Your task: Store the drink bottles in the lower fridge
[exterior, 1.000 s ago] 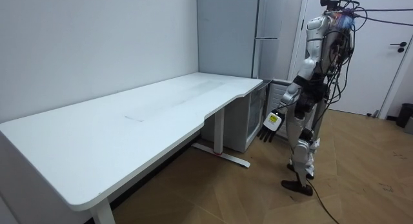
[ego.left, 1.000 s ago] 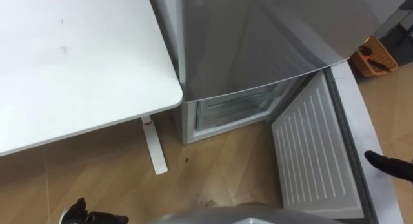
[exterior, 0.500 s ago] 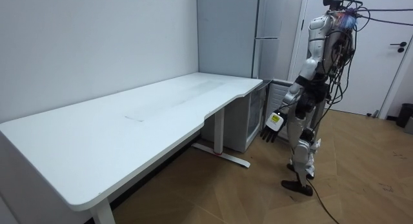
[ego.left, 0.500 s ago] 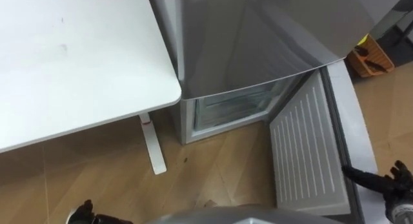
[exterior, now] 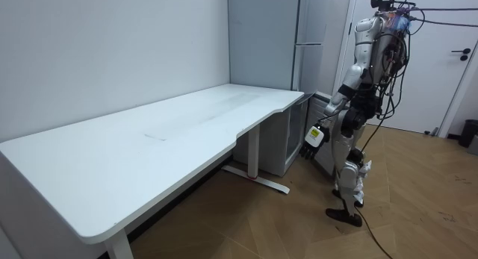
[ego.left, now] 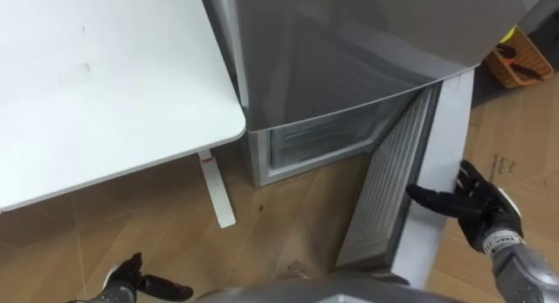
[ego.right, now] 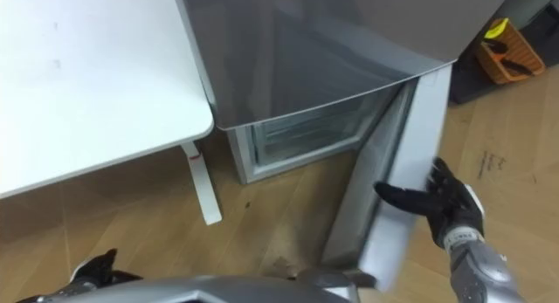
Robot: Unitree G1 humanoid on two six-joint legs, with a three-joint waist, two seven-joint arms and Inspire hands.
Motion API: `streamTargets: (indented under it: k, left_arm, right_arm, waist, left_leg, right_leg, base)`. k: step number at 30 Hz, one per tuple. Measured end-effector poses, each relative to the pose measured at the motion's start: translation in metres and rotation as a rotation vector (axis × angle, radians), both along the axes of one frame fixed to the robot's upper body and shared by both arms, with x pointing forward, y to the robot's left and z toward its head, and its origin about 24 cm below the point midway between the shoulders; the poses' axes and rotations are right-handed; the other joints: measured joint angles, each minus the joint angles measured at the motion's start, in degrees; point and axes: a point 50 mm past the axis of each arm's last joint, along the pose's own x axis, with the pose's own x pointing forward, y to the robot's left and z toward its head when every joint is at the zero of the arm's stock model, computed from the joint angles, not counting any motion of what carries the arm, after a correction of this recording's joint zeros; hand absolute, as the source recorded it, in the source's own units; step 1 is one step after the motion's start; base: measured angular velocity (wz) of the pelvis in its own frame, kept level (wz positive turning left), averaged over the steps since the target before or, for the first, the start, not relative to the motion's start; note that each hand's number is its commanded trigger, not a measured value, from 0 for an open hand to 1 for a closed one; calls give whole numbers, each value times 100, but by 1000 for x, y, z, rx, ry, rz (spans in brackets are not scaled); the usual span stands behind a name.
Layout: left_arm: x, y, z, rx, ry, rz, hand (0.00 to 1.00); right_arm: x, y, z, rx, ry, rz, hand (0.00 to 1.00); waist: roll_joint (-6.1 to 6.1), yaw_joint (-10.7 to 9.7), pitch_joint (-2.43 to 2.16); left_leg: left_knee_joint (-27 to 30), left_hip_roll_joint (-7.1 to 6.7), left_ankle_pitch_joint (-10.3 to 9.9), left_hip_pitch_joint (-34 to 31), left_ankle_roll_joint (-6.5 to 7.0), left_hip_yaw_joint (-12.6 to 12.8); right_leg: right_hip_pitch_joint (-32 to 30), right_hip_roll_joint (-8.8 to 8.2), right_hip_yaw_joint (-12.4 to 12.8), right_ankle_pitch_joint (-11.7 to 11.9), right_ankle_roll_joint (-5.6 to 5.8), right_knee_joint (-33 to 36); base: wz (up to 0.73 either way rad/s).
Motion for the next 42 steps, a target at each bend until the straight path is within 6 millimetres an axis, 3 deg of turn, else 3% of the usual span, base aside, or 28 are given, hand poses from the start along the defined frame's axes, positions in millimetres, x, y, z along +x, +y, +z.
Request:
streamTargets:
  k: [5, 11, 13, 16, 20, 30, 36, 41, 42]
  left_arm:
    - [8, -5, 0, 14, -11, -51, 0]
    - [9, -13, -2, 0, -3, -89, 0]
    - [9, -12, -2, -2, -5, -90, 0]
    - [-1, -9, -3, 4, 17, -76, 0]
    - [2, -12, -3, -5, 10, -78, 0]
    - [2, -12, -3, -3, 9, -78, 0]
    - [7, -15, -1, -5, -25, -71, 0]
    - [-6, -9, -2, 8, -14, -3, 0]
    - [-10, -7, -2, 10, -11, 21, 0]
  right_arm:
    - [9, 25, 4, 151, -53, 33, 0]
    - [44, 74, 25, 400, -223, 237, 0]
    - [47, 80, 30, 423, -254, 283, 0]
    - [38, 77, 26, 429, -227, 270, 0]
    - [38, 80, 26, 448, -238, 299, 0]
    - [37, 81, 27, 460, -248, 334, 0]
    - [17, 72, -5, 448, -97, 284, 0]
    - [-18, 53, -42, 404, 120, 190, 0]
    - [-33, 47, -52, 378, 194, 166, 0]
  waist:
    - [-41, 232, -8]
    - [-29, 231, -21]
    - [-29, 255, -44]
    - [-34, 274, -83]
    - [33, 285, -107]
    - [22, 347, -84]
    - [-76, 386, -78]
    - [-132, 385, -74]
    - [-155, 359, -76]
  left_leg:
    - [-24, 0, -1, -30, 1, -16]
    - [7, -6, 3, 5, -5, -157]
    - [9, -5, 2, 3, -4, -235]
    - [4, -2, 1, 5, -4, -263]
    - [0, 0, 0, 12, -4, -272]
    - [0, -6, -1, -5, -4, -389]
    - [5, -12, -1, -14, -4, -468]
    - [0, -16, -1, -9, -5, -625]
    - [2, -28, -1, -15, -5, -699]
  right_leg:
    - [-20, 19, 31, 23, -13, 2]
    - [82, 8, -91, 30, -26, -62]
    - [129, 6, -155, 30, -25, -120]
    - [162, 2, -177, 31, -23, -158]
    - [182, 6, -210, 39, -21, -161]
    - [250, 1, -317, 39, -21, -198]
    - [283, -5, -381, 36, -18, -223]
    - [390, -47, -543, 36, -17, -325]
    - [446, -71, -641, 35, -17, -370]
  base:
    - [-4]
    - [11]
    - [24]
    - [6]
    - [1]
    - [5]
    - [7]
    - [17]
    - [31]
